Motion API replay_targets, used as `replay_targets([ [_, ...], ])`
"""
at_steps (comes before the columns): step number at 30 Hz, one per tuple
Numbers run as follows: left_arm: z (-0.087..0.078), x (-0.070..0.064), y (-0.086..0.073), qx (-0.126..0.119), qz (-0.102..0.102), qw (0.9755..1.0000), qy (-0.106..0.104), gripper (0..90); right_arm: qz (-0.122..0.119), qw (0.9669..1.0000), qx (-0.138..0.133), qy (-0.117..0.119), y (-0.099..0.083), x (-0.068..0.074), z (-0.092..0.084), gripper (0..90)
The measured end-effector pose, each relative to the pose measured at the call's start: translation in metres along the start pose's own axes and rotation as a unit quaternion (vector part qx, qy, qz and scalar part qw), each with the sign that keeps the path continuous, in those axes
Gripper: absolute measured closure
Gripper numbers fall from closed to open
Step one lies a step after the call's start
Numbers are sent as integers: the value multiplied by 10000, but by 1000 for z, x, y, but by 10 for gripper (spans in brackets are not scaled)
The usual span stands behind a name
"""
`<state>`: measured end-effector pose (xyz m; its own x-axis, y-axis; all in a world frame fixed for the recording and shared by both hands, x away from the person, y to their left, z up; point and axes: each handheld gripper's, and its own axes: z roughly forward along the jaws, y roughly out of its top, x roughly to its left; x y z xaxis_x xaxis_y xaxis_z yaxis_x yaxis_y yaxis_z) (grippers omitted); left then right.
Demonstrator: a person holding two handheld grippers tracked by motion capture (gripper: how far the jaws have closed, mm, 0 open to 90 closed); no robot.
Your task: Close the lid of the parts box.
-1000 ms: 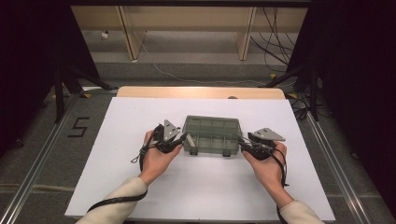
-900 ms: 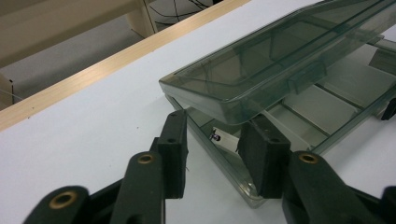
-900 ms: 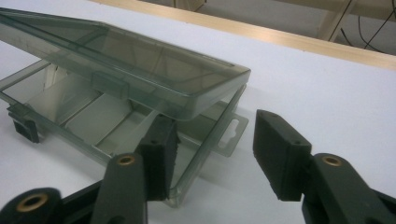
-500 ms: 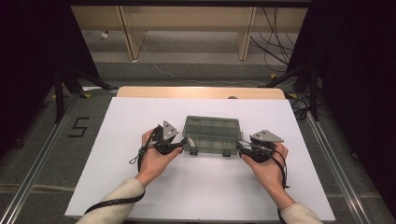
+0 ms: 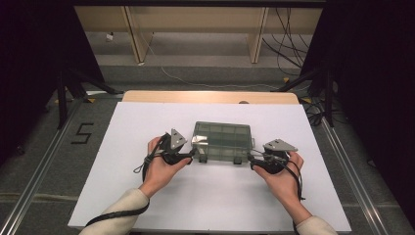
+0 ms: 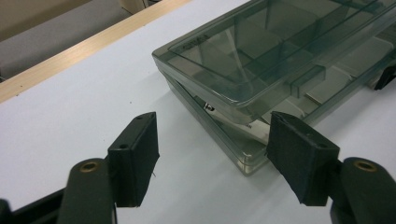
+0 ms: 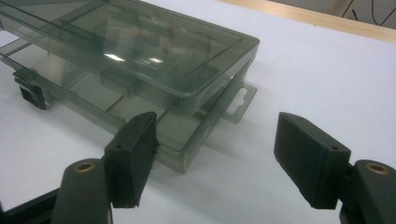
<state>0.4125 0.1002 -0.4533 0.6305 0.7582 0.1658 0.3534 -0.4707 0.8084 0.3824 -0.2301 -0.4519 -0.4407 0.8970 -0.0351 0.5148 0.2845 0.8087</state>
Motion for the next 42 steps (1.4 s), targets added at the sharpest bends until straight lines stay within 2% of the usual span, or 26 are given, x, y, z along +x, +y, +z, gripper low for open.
replay_targets([
  [1, 0, 0, 0, -13, 34, 10000, 10, 320, 122, 9999, -19, -51, -1, 1, -1, 305],
  [2, -2, 0, 0, 61, 51, 10000, -3, 314, 91, 9999, -43, -63, -1, 1, -2, 305],
  [3, -4, 2, 0, 179, 220, 9996, -51, 309, 72, 9999, -75, -75, -1, 1, -3, 305],
  [5, -4, -1, 0, 49, 76, 9999, -106, 283, 139, 9999, -90, -31, -1, 1, -5, 305],
  [6, -5, -1, 1, 86, 41, 9999, -86, 275, 84, 9998, -144, -49, 0, 1, -5, 306],
  [7, -7, 0, 1, 196, 71, 9997, -136, 264, 131, 9998, -133, 8, 0, 2, -6, 310],
  [8, -8, 0, 2, 208, 8, 9996, -173, 256, 90, 9999, -112, -5, 1, 1, -8, 318],
  [9, -8, 1, 3, 123, -34, 9997, -217, 251, 129, 9997, -222, -5, 2, 2, -7, 329],
  [11, -10, 1, 6, 107, -126, 9996, -213, 249, 102, 9994, -320, -10, 4, 2, -9, 344],
  [15, -14, 4, 11, -82, -310, 9990, -306, 268, 206, 9984, -514, 109, 8, 2, -12, 388],
  [16, -15, 3, 12, -196, -477, 9982, -311, 282, 235, 9980, -574, 93, 10, 1, -12, 405],
  [17, -16, 4, 15, -265, -440, 9982, -296, 305, 257, 9976, -627, 118, 11, 1, -13, 451],
  [19, -17, 3, 17, -343, -522, 9976, -292, 383, 299, 9971, -653, 242, 14, 1, -14, 537],
  [20, -18, 4, 19, -374, -465, 9977, -310, 431, 222, 9977, -612, 199, 16, 0, -16, 584],
  [23, -18, 2, 23, -404, -559, 9970, -339, 575, 186, 9969, -715, 278, 20, 2, -16, 717],
  [24, -18, 3, 25, -300, -513, 9976, -367, 618, 170, 9974, -638, 283, 22, 2, -17, 750],
  [28, -14, 3, 28, -161, -578, 9972, -441, 830, 82, 9974, -614, 357, 26, 4, -14, 889],
  [29, -15, 4, 29, -27, -508, 9978, -414, 857, 132, 9977, -541, 397, 27, 5, -15, 900],
  [32, -10, 2, 30, -27, -537, 9979, -352, 892, 105, 9976, -554, 396, 30, 7, -10, 900],
  [33, -10, 3, 30, 65, -422, 9985, -354, 893, 127, 9980, -463, 414, 31, 8, -10, 900],
  [34, -9, 3, 30, 100, -479, 9980, -409, 893, 74, 9983, -470, 329, 31, 9, -9, 900],
  [36, -6, 3, 31, 112, -386, 9987, -328, 893, 141, 9980, -419, 452, 33, 10, -7, 900],
  [37, -6, 4, 32, 158, -382, 9984, -388, 894, 113, 9981, -422, 426, 34, 10, -5, 900],
  [38, -5, 4, 33, 180, -287, 9988, -344, 894, 133, 9978, -465, 443, 35, 11, -3, 900],
  [42, -2, 2, 34, 130, -352, 9988, -317, 895, 169, 9983, -274, 495, 36, 13, 2, 900],
])
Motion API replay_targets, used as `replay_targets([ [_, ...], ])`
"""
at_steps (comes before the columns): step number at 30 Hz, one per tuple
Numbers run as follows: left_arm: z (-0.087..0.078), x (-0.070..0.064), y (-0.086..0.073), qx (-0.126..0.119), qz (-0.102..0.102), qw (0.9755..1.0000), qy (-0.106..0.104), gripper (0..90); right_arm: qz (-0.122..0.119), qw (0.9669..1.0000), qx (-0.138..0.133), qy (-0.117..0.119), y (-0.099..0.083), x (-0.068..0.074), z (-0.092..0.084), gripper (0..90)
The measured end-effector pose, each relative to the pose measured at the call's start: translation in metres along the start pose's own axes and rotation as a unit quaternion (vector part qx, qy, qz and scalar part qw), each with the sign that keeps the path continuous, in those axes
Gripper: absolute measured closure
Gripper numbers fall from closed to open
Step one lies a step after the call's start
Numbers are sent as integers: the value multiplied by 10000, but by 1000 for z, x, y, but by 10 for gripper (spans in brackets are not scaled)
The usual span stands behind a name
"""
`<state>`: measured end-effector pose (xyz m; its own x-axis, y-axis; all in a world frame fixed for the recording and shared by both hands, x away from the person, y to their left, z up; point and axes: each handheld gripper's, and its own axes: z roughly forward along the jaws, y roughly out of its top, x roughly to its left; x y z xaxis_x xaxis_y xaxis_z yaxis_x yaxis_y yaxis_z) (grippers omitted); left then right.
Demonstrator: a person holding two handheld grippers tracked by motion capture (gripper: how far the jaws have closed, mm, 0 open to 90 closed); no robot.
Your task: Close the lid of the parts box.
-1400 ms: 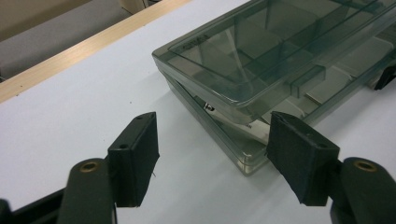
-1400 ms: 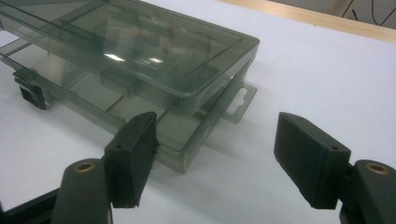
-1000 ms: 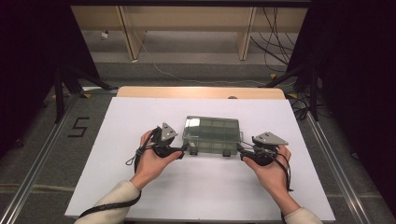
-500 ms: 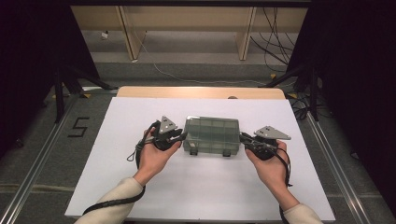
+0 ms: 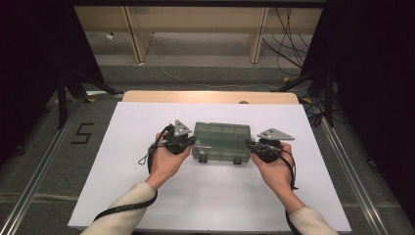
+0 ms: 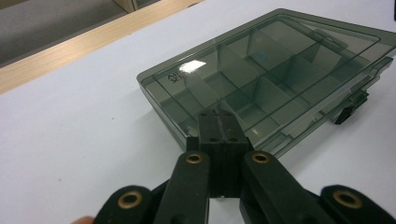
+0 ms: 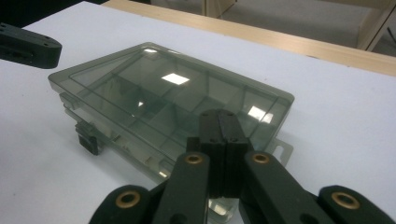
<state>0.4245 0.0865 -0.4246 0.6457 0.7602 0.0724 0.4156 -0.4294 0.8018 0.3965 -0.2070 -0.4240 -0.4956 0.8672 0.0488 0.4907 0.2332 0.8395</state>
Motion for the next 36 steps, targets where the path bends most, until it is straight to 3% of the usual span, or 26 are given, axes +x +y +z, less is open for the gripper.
replay_targets([
  [1, 1, 1, 1, 37, 47, 10000, -35, 895, -55, 10000, -12, -19, 0, 0, 1, 900],
  [4, 4, -2, 2, -27, -105, 9999, -24, 895, -35, 10000, 0, 41, 0, 1, 6, 900],
  [7, 5, -1, 2, 55, 29, 10000, -40, 894, -54, 9999, 111, 110, 1, 2, 9, 900],
  [8, 7, -3, 1, -23, -80, 10000, -38, 894, -84, 9999, 91, 98, 1, 2, 10, 900],
  [10, 8, -2, 1, 60, -52, 10000, -26, 895, -60, 9997, 173, 154, 1, 4, 12, 900],
  [13, 10, -1, 0, 108, 35, 9999, -57, 895, -157, 9997, 153, 123, 1, 4, 15, 900],
  [17, 13, -4, 0, 66, -79, 9999, -64, 895, -155, 9996, 205, 122, 1, 5, 17, 900],
  [24, 17, -5, 1, 128, 36, 9999, -96, 895, -116, 9995, 289, 112, 2, 7, 21, 900],
  [25, 17, -5, 1, 148, 21, 9999, -84, 895, -210, 9994, 246, 117, 1, 7, 23, 900],
  [32, 18, -7, 3, 175, 46, 9998, -106, 895, -95, 9993, 340, 104, 2, 7, 23, 900],
  [36, 19, -9, 2, 125, -37, 9998, -154, 895, -153, 9994, 287, 120, 2, 6, 25, 900],
])
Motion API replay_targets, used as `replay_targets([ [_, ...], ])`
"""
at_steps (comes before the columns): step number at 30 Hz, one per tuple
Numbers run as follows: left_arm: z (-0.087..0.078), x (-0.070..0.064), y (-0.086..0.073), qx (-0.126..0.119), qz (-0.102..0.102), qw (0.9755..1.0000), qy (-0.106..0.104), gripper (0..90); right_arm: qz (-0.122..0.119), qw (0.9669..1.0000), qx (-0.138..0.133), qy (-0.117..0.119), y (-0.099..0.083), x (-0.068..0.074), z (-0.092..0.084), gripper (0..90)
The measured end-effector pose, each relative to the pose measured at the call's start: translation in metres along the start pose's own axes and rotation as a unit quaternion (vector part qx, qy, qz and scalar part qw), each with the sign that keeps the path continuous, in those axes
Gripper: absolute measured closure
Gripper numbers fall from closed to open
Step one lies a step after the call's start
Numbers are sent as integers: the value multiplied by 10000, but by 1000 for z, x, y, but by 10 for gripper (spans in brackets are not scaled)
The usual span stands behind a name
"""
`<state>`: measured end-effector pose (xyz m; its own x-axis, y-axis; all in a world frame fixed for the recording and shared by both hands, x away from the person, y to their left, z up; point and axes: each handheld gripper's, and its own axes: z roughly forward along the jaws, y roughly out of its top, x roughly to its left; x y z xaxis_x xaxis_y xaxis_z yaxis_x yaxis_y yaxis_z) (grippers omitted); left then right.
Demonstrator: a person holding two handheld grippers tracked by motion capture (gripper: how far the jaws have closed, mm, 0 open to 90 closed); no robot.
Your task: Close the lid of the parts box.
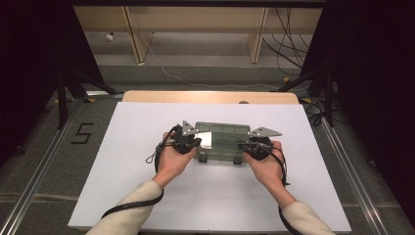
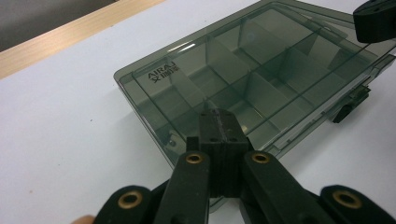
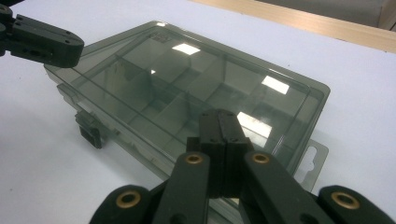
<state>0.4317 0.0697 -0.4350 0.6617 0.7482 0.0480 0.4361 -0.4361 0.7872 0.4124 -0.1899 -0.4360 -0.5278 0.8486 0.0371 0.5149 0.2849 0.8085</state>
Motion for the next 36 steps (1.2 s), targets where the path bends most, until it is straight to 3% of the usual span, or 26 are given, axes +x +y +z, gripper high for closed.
replay_targets([
  [2, 0, 0, 0, -9, -18, 10000, -14, 895, -147, 9999, -17, 2, -1, -2, 1, 900],
  [6, 0, -1, 0, -14, -45, 10000, -37, 895, 85, 9999, 143, 7, -1, 1, 0, 900],
  [8, 1, -2, 0, 18, -69, 10000, -9, 895, -132, 9999, 29, -12, -2, -1, 4, 900],
  [10, 0, -1, -1, 77, -24, 10000, -1, 895, 12, 9999, 109, -9, -1, 1, 4, 900],
  [16, 0, -1, -1, 82, 0, 10000, -19, 895, -92, 9999, 135, 0, -1, 2, 7, 900],
  [20, 2, -2, -1, 96, 9, 10000, -11, 895, 36, 9998, 186, -10, -1, 4, 7, 900],
  [25, 2, -3, -2, 88, -77, 9999, -32, 895, -184, 9997, 137, 14, -2, 1, 10, 900],
  [26, 3, -3, -2, 52, -91, 9999, -70, 895, -55, 9998, 190, 13, -2, 3, 9, 900],
  [30, 3, -2, -2, 131, -1, 9999, -78, 895, -195, 9997, 136, -20, -3, 1, 12, 900],
  [31, 2, -1, -2, 254, 153, 9995, -72, 895, -84, 9998, 207, 2, -3, 2, 10, 900],
  [32, 2, -1, -2, 269, 154, 9995, -76, 895, -95, 9997, 211, -2, -3, 2, 11, 900],
  [33, 4, -3, -3, 151, -33, 9999, -67, 895, -123, 9997, 200, -14, -3, 2, 11, 900],
  [34, 4, -4, -3, 106, -43, 9999, -44, 895, -112, 9997, 210, -18, -3, 2, 11, 900],
  [35, 3, -2, -3, 210, 40, 9997, -80, 895, 29, 9996, 294, -17, -3, 4, 10, 900],
  [36, 2, -1, -3, 291, 130, 9994, -95, 895, -100, 9996, 247, -45, -4, 3, 11, 900],
])
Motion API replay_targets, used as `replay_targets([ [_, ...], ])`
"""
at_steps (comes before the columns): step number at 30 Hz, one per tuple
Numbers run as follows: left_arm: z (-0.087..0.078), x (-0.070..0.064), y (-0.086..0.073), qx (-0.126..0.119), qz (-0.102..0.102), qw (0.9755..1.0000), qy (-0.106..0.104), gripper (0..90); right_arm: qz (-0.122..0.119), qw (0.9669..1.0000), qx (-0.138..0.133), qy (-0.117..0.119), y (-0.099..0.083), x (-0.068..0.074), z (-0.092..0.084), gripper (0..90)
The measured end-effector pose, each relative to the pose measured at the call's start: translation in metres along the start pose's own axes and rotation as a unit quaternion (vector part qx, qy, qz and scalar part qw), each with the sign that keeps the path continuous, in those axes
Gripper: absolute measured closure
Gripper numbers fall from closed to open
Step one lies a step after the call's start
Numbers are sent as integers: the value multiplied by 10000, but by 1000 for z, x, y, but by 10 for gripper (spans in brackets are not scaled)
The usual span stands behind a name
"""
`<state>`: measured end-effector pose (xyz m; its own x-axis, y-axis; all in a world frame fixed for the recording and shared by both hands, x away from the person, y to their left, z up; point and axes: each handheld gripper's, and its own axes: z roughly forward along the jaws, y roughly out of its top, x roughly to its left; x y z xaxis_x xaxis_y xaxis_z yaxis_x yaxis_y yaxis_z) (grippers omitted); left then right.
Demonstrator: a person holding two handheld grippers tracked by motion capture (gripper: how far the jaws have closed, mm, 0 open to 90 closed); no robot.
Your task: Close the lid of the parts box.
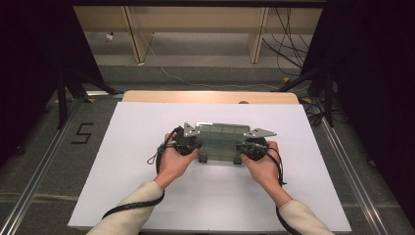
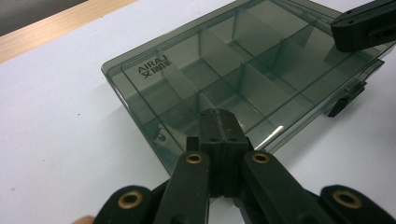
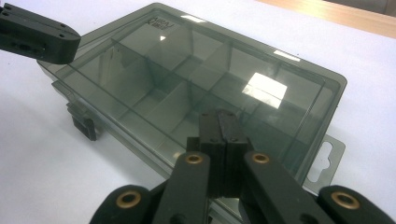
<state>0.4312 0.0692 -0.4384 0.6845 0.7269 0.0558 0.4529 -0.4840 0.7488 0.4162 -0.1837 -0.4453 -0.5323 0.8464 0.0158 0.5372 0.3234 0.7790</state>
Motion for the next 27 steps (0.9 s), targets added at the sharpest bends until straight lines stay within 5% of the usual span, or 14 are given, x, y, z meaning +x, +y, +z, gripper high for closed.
replay_targets([
  [1, 1, -1, 0, -93, -113, 9999, 12, 895, 29, 10000, 4, -1, 0, 0, 0, 900],
  [2, 0, 0, 0, -8, 2, 10000, -5, 895, -29, 10000, 27, -14, 0, 0, 1, 900],
  [3, 3, -3, -1, -161, -199, 9997, 13, 895, -114, 9999, -21, -17, 0, -2, 2, 900],
  [4, 3, -2, -1, -129, -117, 9998, -5, 895, -122, 9999, -61, 34, 0, -2, 3, 900],
  [5, 4, -3, -1, -197, -246, 9995, 29, 895, -1, 10000, -10, 43, 0, -1, 2, 900],
  [11, 6, -2, -3, -120, -215, 9997, 0, 895, 8, 10000, 13, 43, -1, -1, 3, 900],
  [12, 4, 0, -3, 35, -64, 10000, -21, 895, 13, 10000, 20, 43, -1, -1, 3, 900],
  [22, 8, -1, -4, 1, -134, 9999, -73, 895, 76, 9999, 85, -7, -3, 1, 3, 900],
  [25, 8, -1, -4, -8, -149, 9999, -75, 895, -201, 9997, -104, -11, -3, -2, 7, 900],
  [27, 8, -1, -4, -16, -125, 9999, -60, 895, -104, 9999, -48, 21, -2, 0, 6, 900],
])
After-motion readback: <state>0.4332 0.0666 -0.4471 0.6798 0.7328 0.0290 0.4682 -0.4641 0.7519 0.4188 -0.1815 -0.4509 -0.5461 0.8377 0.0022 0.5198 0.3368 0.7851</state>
